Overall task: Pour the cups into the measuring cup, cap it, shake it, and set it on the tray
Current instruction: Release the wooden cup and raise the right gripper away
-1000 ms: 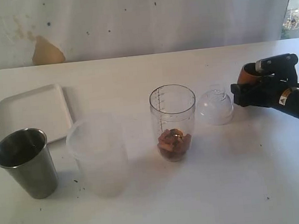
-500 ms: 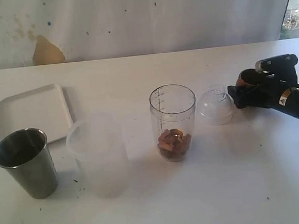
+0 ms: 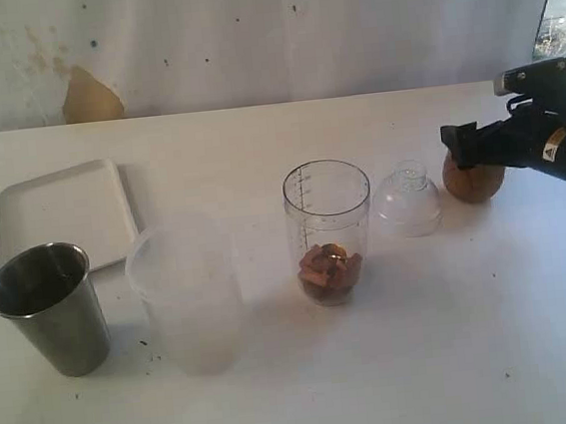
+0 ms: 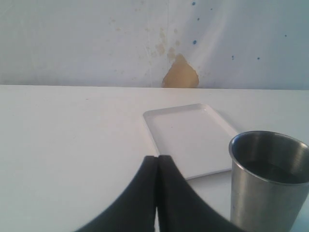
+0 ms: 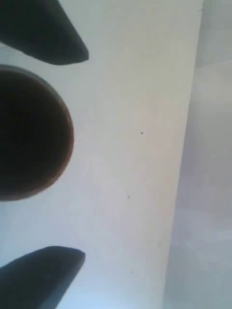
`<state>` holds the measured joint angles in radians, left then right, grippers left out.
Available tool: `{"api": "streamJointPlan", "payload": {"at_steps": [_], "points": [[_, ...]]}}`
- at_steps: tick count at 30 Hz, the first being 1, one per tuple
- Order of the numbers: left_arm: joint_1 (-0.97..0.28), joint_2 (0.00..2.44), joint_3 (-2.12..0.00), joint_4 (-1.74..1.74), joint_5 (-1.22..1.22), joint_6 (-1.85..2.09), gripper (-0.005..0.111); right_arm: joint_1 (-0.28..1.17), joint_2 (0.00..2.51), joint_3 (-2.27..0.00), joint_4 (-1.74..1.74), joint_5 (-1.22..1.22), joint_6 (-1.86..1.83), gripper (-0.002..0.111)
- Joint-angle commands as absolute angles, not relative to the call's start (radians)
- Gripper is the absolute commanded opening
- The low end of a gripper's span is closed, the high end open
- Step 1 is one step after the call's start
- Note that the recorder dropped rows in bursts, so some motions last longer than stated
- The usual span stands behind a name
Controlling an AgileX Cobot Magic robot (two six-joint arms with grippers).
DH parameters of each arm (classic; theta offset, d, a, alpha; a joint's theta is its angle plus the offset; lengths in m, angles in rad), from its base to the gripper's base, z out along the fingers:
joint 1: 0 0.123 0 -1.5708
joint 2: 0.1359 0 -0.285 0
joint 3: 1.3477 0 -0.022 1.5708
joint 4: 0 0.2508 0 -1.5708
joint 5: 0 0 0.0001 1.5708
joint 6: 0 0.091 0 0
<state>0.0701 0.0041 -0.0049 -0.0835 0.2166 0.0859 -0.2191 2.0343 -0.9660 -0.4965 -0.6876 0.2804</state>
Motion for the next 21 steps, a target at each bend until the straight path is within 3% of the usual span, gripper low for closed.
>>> {"api": "streamJointPlan", "payload": {"at_steps": [1,7,13,16,21], "points": [[0.067,0.0,0.0,-0.081,0.209,0.08,0.0,-0.209,1.934,-0.964,-0.538,-0.604,0.329,0.094],[0.067,0.0,0.0,-0.081,0.209,0.08,0.0,-0.198,1.799,-0.964,-0.724,-0.582,0.603,0.092],[0.067,0.0,0.0,-0.081,0.209,0.08,0.0,-0.198,1.65,-0.964,-0.973,-0.584,0.932,0.08],[0.067,0.0,0.0,-0.081,0.209,0.08,0.0,-0.198,1.574,-0.964,-1.139,-0.584,1.11,0.072],[0.067,0.0,0.0,-0.081,0.209,0.08,0.0,-0.198,1.432,-0.964,-1.373,-0.587,1.362,0.048]]}}
